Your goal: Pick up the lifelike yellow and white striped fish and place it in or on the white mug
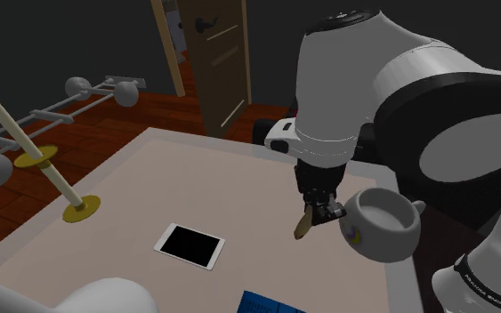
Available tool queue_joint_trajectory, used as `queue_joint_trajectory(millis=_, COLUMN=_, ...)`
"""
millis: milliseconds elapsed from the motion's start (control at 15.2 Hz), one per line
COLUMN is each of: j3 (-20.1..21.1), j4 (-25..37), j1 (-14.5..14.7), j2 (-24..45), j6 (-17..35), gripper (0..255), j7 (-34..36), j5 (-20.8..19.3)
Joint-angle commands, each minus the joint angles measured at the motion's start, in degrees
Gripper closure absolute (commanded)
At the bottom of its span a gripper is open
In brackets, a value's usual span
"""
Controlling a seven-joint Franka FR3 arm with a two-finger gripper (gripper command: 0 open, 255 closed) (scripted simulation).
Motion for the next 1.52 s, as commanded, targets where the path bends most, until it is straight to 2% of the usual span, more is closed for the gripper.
queue_joint_trajectory(millis=0, j3=-0.19, j4=1.24, j1=-0.01, j2=-0.45, j6=-1.70, gripper=255, j7=-0.07, j5=-0.01)
queue_joint_trajectory(millis=924, j3=-1.18, j4=10.46, j1=-0.29, j2=-1.58, j6=-12.04, gripper=255, j7=-0.24, j5=-0.42)
queue_joint_trajectory(millis=1452, j3=-7.30, j4=-2.63, j1=0.29, j2=-19.61, j6=-17.22, gripper=255, j7=-6.70, j5=-0.22)
